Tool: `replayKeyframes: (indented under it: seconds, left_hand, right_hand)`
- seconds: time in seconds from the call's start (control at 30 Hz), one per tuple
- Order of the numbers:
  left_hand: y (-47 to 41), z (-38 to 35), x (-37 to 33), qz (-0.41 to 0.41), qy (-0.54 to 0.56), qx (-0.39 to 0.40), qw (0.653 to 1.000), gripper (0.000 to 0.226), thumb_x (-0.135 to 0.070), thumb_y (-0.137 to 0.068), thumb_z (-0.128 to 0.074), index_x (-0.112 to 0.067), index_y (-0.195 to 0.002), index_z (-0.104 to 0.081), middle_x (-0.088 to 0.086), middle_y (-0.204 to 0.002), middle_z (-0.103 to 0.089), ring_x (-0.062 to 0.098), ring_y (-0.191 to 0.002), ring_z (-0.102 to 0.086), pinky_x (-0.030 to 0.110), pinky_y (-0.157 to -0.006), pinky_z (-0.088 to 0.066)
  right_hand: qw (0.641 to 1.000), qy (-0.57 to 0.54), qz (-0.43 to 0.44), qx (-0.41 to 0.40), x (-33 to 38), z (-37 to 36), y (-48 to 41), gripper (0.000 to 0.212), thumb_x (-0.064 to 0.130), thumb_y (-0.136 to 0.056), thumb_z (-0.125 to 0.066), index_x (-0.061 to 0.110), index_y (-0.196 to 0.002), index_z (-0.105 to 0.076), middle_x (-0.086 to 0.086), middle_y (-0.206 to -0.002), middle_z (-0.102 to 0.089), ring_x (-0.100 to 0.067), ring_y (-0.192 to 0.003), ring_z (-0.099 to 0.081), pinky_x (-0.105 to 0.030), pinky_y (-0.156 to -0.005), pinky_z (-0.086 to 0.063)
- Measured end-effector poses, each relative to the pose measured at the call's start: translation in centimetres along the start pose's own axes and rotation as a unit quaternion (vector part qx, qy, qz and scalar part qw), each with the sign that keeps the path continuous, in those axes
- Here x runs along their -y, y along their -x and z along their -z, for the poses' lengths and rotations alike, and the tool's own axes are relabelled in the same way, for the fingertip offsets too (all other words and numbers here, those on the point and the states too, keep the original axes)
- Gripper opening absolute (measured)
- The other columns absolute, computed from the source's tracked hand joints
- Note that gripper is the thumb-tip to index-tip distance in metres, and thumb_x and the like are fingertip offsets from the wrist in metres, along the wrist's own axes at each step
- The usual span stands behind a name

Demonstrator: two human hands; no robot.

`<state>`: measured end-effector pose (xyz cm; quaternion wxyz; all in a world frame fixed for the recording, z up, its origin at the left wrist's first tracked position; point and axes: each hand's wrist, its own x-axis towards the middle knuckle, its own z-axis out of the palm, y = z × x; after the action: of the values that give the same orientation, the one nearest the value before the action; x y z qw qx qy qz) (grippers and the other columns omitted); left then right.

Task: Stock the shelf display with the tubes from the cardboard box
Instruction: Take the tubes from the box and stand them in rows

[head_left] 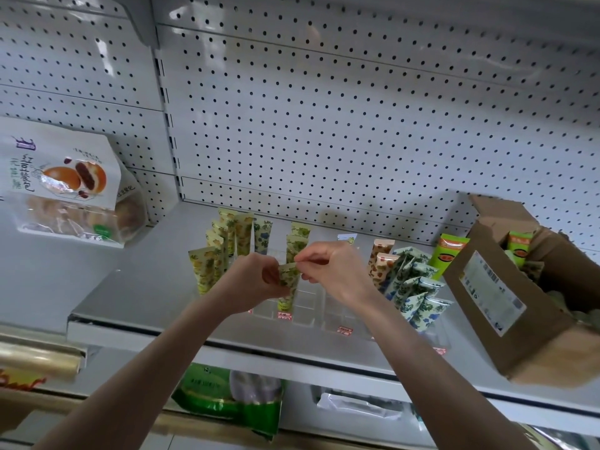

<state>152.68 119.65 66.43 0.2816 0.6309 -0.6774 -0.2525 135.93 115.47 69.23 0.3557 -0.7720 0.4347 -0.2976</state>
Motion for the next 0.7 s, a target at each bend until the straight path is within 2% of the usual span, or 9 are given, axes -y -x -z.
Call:
replayKeyframes:
  seconds: [0.17, 0.3, 0.37, 0.47, 0.6, 0.7]
  left_hand:
    - [0.3, 0.3, -0.2, -0.007, 0.024, -0.001, 1.0, 0.021, -0.02, -0.073, -0.077, -0.029, -0.069, -0.059, -0.014, -0.068, -0.063, -0.004, -0.06, -0.059, 0.009, -0.061, -0.047]
    - [0.4, 0.8, -0.2, -0.009, 0.04, -0.008, 0.999, 0.015, -0.024, -0.07, -0.079, -0.022, -0.078, -0.066, -0.009, -0.075, -0.069, -0.004, -0.064, -0.063, 0.013, -0.065, -0.051]
    - [0.5, 1.3, -0.6, -0.01, 0.048, -0.008, 0.999, 0.015, -0.024, -0.072, -0.077, -0.02, -0.082, -0.067, -0.008, -0.076, -0.069, -0.005, -0.065, -0.062, 0.01, -0.064, -0.049]
    - [0.4, 2.2, -1.7, -0.022, 0.034, -0.016, 0.999, 0.012, -0.03, -0.076, -0.072, -0.021, -0.082, -0.066, -0.008, -0.073, -0.066, -0.007, -0.061, -0.059, 0.012, -0.059, -0.047]
    - [0.0, 3.2, -3.8, -0.042, 0.015, -0.064, 0.997, 0.013, -0.034, -0.079, -0.069, -0.022, -0.082, -0.068, -0.008, -0.074, -0.066, 0.004, -0.066, -0.06, 0.017, -0.061, -0.049]
    - [-0.3, 3.1, -6.0, -0.07, 0.078, -0.089, 0.99, 0.011, -0.027, -0.078, -0.073, -0.018, -0.084, -0.071, -0.005, -0.077, -0.068, 0.006, -0.07, -0.062, 0.015, -0.061, -0.048]
  right_hand:
    - [1.0, -0.008, -0.001, 0.001, 0.2, 0.1, 0.1, 0.014, 0.006, -0.083, -0.068, 0.009, -0.096, -0.073, -0.006, -0.092, -0.072, -0.002, -0.067, -0.064, -0.016, -0.071, -0.055]
    - [1.0, -0.005, -0.01, -0.002, 0.2, 0.6, 0.3, 0.015, 0.011, -0.083, -0.07, 0.012, -0.097, -0.072, -0.005, -0.095, -0.072, -0.008, -0.075, -0.065, -0.023, -0.077, -0.056]
    - [1.0, -0.006, -0.01, -0.012, 0.3, 1.1, 0.5, 0.011, 0.013, -0.084, -0.069, 0.013, -0.095, -0.072, -0.003, -0.092, -0.072, -0.008, -0.075, -0.065, -0.024, -0.078, -0.056]
    - [0.999, -0.028, -0.012, -0.038, 0.4, 2.3, 0.8, 0.007, 0.014, -0.084, -0.068, 0.021, -0.084, -0.069, -0.002, -0.08, -0.072, -0.01, -0.064, -0.065, -0.028, -0.072, -0.056]
    - [0.996, -0.049, -0.008, -0.078, 0.3, 4.7, 1.1, 0.008, 0.012, -0.084, -0.068, 0.02, -0.084, -0.069, -0.005, -0.074, -0.07, -0.015, -0.062, -0.063, -0.037, -0.073, -0.058]
    - [0.992, -0.049, 0.006, -0.113, 0.0, 7.2, 1.6, 0.015, 0.011, -0.085, -0.067, 0.025, -0.079, -0.068, 0.002, -0.073, -0.069, -0.016, -0.065, -0.064, -0.035, -0.073, -0.057]
